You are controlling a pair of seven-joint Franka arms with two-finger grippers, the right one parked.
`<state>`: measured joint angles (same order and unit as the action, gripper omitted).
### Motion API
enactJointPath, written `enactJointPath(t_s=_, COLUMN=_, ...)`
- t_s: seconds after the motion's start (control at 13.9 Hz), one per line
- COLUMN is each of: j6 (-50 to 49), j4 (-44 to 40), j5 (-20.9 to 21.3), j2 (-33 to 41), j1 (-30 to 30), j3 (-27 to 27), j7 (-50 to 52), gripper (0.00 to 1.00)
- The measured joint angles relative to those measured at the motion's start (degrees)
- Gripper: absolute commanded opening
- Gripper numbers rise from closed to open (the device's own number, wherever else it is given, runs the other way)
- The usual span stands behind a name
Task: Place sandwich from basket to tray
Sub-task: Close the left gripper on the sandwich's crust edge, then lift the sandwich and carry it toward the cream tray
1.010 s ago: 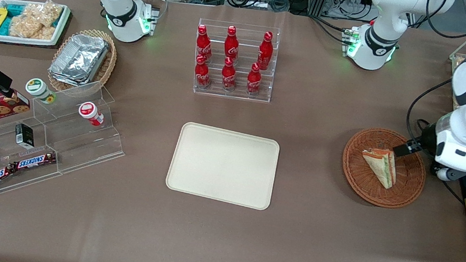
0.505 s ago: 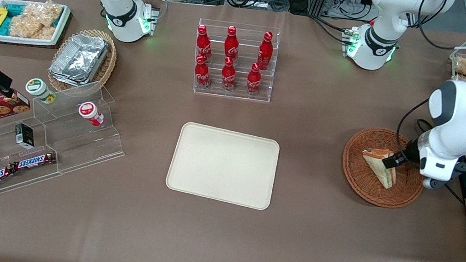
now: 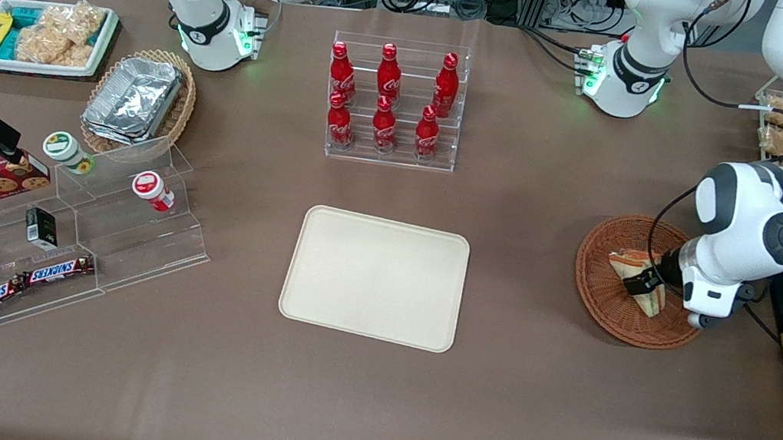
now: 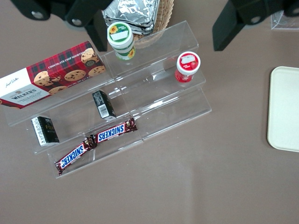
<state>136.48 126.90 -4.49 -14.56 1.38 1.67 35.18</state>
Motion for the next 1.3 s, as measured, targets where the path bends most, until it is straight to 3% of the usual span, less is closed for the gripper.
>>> enactJointPath(t_s=0.36, j6=0.7, j4=0.0, j5=0.0, j2=-1.7, j1=0.0, j3=0.0, j7=0.1, gripper=0.97)
enactJointPath(t_s=0.51, j6=1.1, j4=0.0, j5=0.0, j2=-2.2, j1=0.0, j3=0.0, j7=0.1, gripper=0.57)
enactJointPath(t_s=0.58, j6=1.1, j4=0.0, j5=0.0, j2=-2.4, j1=0.0, j3=0.0, j7=0.1, gripper=0.42)
enactJointPath(t_s=0.79, j6=1.1, j4=0.0, j5=0.0, j2=-2.6, j1=0.0, j3=0.0, j7=0.1, gripper=0.07)
enactJointPath(t_s=1.01, j6=-0.5, j4=-0.7, j5=0.0, j2=-1.8, j1=0.0, j3=0.0, j7=0.0, gripper=0.0)
enactJointPath(t_s=1.3, j6=-14.3, j4=-6.3, j5=0.0, j2=5.3, j1=0.5, j3=-0.6, j7=-1.2, gripper=0.0)
